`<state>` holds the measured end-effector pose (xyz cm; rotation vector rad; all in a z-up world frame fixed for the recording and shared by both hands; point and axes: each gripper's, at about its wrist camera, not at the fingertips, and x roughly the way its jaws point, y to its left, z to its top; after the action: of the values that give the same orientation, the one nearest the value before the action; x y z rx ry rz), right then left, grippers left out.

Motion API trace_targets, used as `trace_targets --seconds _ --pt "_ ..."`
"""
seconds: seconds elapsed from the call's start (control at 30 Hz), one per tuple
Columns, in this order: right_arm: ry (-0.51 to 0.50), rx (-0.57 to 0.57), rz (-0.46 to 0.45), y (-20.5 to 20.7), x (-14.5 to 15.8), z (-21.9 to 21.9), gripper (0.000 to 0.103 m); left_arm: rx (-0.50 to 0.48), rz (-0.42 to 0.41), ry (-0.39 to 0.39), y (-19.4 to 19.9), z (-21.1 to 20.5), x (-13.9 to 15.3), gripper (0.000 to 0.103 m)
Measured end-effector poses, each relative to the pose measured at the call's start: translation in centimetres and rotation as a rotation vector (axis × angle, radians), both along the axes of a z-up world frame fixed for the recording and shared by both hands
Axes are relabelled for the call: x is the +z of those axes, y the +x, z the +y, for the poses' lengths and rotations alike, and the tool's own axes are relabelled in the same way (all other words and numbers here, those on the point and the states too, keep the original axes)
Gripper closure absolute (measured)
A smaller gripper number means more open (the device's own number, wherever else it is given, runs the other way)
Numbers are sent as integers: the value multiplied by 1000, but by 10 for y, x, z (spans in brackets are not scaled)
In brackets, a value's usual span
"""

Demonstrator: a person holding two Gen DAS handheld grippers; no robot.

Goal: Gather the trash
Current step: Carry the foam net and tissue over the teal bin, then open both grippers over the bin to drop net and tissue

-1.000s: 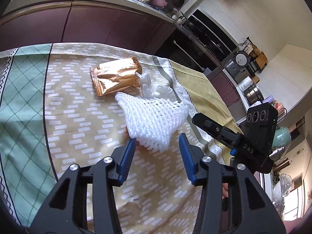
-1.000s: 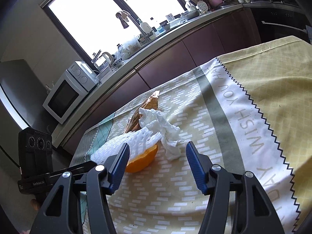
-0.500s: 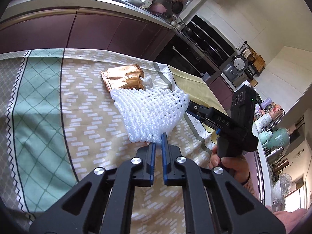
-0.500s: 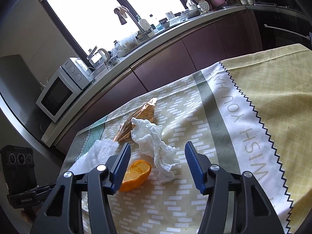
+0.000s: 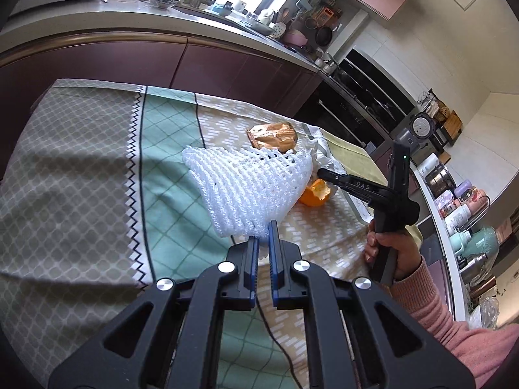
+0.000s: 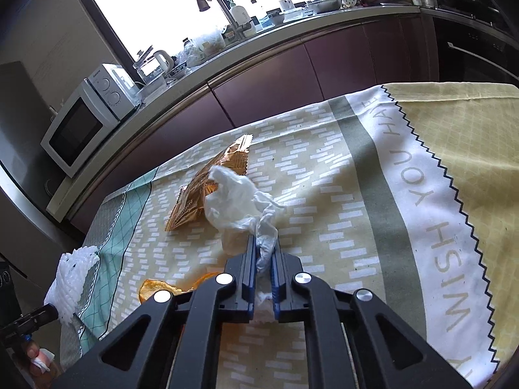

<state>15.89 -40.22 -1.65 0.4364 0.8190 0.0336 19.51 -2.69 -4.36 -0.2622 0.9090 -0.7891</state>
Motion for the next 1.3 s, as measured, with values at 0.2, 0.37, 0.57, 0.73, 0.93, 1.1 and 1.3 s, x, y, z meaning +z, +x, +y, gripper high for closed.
trace_targets --seconds 0.2,0.37,0.57,0.73,0.93,1.1,1.3 --pt "-50 -21 -70 -20 26 4 97 57 -35 19 -12 42 7 97" --pt "-27 80 -139 -35 55 34 97 117 -63 42 -27 81 13 97" --pt "11 308 -192 -39 79 116 97 231 -77 63 -42 142 17 97" --pt "66 491 -187 -27 84 190 97 340 -76 66 -50 202 17 97" --pt "68 676 -152 -10 77 281 97 465 -57 104 -59 266 10 97" --pt "48 791 -115 5 67 348 97 533 -8 180 -60 301 -10 97" --pt "29 865 -41 22 48 412 97 575 65 226 -50 323 -41 97"
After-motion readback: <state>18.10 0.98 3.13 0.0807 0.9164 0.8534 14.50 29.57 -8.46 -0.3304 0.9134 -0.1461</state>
